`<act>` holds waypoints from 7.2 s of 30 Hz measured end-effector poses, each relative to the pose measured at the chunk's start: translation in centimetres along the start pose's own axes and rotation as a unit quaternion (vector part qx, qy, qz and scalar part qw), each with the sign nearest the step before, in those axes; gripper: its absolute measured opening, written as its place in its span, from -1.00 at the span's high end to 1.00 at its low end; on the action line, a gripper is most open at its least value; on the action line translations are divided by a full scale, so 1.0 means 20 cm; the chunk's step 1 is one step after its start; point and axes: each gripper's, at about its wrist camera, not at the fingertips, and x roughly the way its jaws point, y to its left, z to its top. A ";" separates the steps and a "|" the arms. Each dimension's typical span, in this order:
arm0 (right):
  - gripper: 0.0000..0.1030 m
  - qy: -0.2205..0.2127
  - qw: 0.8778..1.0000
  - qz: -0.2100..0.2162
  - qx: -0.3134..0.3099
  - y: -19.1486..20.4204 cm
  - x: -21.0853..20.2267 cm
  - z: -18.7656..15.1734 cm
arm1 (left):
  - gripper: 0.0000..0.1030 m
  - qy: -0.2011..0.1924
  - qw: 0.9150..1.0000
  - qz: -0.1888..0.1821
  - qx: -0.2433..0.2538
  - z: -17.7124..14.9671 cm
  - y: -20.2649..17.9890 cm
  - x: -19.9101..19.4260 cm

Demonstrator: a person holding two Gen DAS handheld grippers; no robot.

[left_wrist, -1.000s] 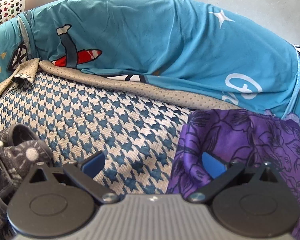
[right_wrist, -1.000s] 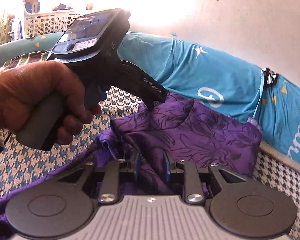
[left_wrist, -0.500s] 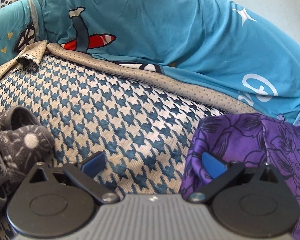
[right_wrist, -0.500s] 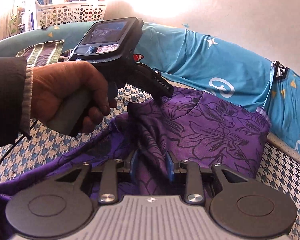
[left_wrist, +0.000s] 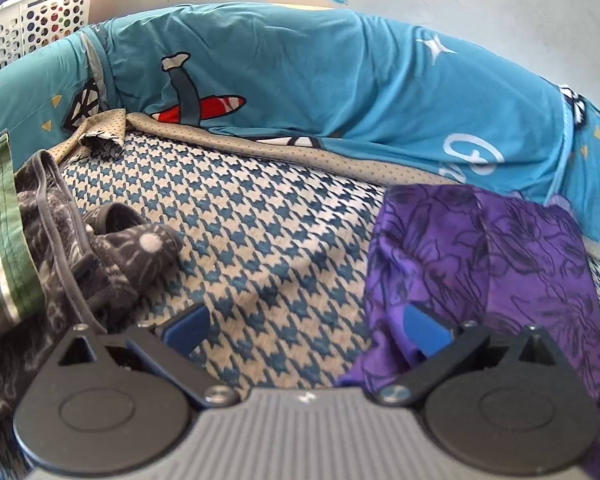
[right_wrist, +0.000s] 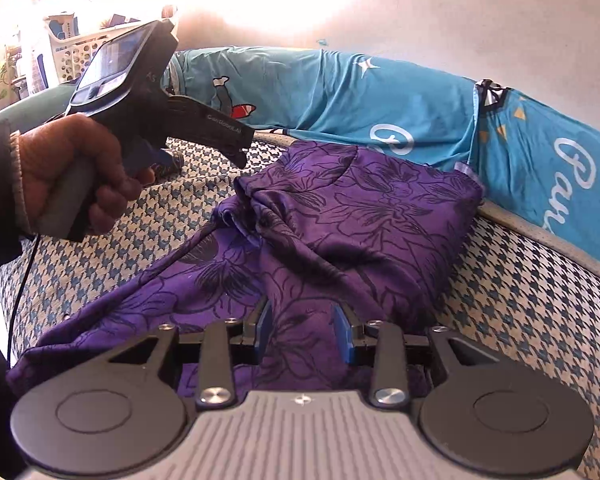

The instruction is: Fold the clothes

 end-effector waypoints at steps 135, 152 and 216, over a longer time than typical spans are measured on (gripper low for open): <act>0.87 0.050 0.990 -0.046 0.119 0.09 -0.35 -0.50 | -1.00 0.013 0.962 -0.168 0.215 -1.26 -0.40 -0.71; 0.95 -0.020 0.980 -0.108 0.167 0.05 -0.78 -0.54 | -1.00 0.025 0.977 -0.196 0.085 -1.16 -0.23 -0.70; 0.95 0.020 0.968 -0.098 0.231 0.12 -0.76 -0.66 | -1.00 0.028 0.948 -0.208 0.241 -1.31 -0.41 -0.76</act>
